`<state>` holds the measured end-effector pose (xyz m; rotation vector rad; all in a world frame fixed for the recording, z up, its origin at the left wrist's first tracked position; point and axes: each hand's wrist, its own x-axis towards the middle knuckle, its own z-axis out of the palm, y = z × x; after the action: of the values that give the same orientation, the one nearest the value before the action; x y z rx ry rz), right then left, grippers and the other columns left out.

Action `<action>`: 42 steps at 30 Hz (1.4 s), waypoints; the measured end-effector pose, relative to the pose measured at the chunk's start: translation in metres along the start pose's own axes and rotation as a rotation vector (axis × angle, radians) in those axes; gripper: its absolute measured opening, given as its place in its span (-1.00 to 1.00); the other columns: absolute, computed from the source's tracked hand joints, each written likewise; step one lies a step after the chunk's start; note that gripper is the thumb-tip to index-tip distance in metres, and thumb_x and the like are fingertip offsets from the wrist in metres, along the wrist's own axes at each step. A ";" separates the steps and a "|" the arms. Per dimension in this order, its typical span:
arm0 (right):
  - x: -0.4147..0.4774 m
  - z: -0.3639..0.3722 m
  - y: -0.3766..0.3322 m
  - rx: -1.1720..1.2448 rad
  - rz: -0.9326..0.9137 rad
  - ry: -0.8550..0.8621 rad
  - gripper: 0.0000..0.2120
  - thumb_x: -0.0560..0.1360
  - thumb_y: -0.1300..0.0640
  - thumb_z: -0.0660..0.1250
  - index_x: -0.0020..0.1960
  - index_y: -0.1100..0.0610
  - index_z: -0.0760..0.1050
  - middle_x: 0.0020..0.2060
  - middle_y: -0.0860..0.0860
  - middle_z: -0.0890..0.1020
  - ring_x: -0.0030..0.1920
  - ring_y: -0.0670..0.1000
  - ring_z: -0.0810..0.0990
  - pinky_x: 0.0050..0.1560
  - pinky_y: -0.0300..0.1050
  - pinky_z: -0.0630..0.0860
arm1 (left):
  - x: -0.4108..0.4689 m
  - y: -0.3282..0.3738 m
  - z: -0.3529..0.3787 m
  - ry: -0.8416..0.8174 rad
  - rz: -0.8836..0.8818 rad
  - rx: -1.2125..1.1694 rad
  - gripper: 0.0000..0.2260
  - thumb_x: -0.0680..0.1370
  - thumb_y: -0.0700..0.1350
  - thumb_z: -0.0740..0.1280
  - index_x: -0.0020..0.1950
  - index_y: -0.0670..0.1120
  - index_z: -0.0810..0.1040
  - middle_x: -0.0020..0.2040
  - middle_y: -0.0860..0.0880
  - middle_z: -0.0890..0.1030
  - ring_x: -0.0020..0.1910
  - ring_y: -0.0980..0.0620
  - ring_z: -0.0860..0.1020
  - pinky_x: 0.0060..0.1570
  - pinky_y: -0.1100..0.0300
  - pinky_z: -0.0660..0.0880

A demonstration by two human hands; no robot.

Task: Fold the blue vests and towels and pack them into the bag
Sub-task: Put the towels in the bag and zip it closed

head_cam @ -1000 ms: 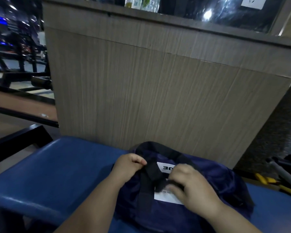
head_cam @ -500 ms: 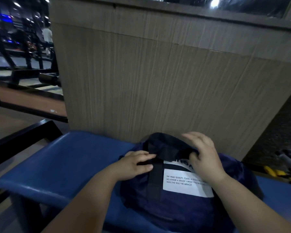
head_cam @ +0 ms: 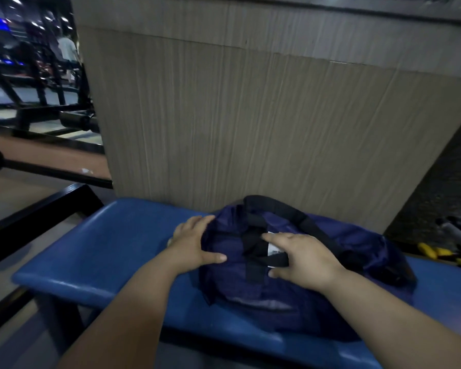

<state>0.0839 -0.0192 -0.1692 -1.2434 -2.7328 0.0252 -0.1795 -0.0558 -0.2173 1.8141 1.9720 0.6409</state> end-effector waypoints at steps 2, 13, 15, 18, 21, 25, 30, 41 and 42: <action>0.001 -0.001 0.004 0.144 0.082 0.074 -0.42 0.39 -0.05 0.52 0.36 -0.19 0.43 0.23 -0.22 0.57 0.26 -0.18 0.50 0.08 -0.60 0.22 | -0.002 -0.003 -0.001 -0.052 -0.115 -0.262 0.11 0.27 0.27 0.54 0.58 0.15 -0.12 0.59 0.00 -0.03 0.54 -0.09 0.05 0.49 -0.05 0.14; 0.014 -0.059 0.027 1.082 0.321 0.310 -0.76 0.37 0.44 0.48 -0.07 0.16 0.63 -0.17 0.09 0.69 -0.14 0.02 0.64 -0.04 -0.10 0.58 | 0.007 0.022 -0.002 0.066 0.034 -0.687 -0.35 0.27 0.43 0.34 0.08 -0.07 0.58 0.05 -0.08 0.66 0.07 -0.05 0.61 0.19 -0.09 0.52; 0.020 -0.067 0.038 1.063 0.349 0.369 -0.75 0.38 0.40 0.48 -0.05 0.12 0.62 -0.14 0.06 0.68 -0.09 0.05 0.64 0.03 -0.05 0.55 | 0.009 0.038 -0.004 0.129 0.104 -0.754 -0.43 0.35 0.36 0.33 -0.03 -0.15 0.59 -0.04 -0.13 0.66 -0.03 -0.04 0.62 0.12 -0.09 0.52; 0.034 -0.061 0.052 0.735 0.448 0.386 -0.70 0.37 0.23 0.55 0.03 0.00 0.58 -0.09 -0.03 0.68 0.01 0.03 0.64 0.09 -0.06 0.54 | 0.008 0.056 -0.003 0.089 0.125 -0.846 -0.52 0.52 0.21 0.34 0.02 -0.25 0.58 -0.06 -0.06 0.69 -0.02 -0.01 0.62 0.10 0.05 0.51; 0.042 -0.042 0.051 0.323 0.526 0.227 -0.35 0.36 -0.06 0.53 0.37 -0.07 0.35 0.18 0.02 0.58 0.20 0.10 0.55 0.24 0.07 0.46 | 0.011 0.060 0.005 0.033 0.038 -0.866 -0.54 0.55 0.18 0.31 0.10 -0.22 0.60 0.02 -0.08 0.70 0.05 -0.04 0.65 0.19 0.02 0.53; 0.040 -0.018 0.049 0.057 0.288 0.437 -0.01 0.35 0.00 0.54 0.55 -0.08 -0.05 0.38 0.11 0.32 0.37 0.17 0.36 0.37 0.21 0.33 | 0.014 0.062 0.012 0.114 -0.006 -0.824 -0.42 0.50 0.32 0.28 -0.03 -0.25 0.58 -0.08 -0.13 0.69 -0.05 -0.09 0.65 0.10 -0.02 0.54; 0.032 -0.017 0.044 -0.279 -0.357 0.313 -0.07 0.27 0.39 0.31 0.53 -0.15 0.16 0.54 0.02 0.16 0.52 0.13 0.15 0.49 0.23 0.10 | 0.013 0.067 0.014 0.278 0.102 -0.612 -0.33 0.47 0.41 0.16 -0.28 -0.24 0.45 -0.20 -0.16 0.53 -0.17 0.00 0.54 -0.04 0.03 0.46; 0.025 -0.035 -0.010 0.314 -0.133 0.055 -0.53 0.27 -0.49 0.23 0.01 -0.23 0.27 0.00 -0.24 0.51 0.09 -0.17 0.41 0.31 -0.10 0.25 | 0.013 0.071 0.014 -0.028 -0.063 -0.943 -0.22 0.28 0.57 0.24 0.10 -0.06 0.65 0.08 -0.02 0.69 0.13 0.01 0.62 0.25 -0.04 0.49; 0.023 -0.034 -0.011 0.326 -0.112 0.054 -0.44 0.19 -0.57 0.25 -0.05 -0.21 0.25 -0.04 -0.21 0.52 0.04 -0.14 0.41 0.18 -0.12 0.34 | 0.014 0.075 0.014 -0.040 -0.083 -0.979 -0.29 0.31 0.53 0.26 0.07 -0.03 0.67 0.08 -0.01 0.69 0.13 0.02 0.61 0.25 -0.02 0.48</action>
<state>0.0653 -0.0103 -0.1315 -0.9864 -2.6106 0.4006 -0.1114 -0.0359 -0.1856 1.1043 1.2935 1.2395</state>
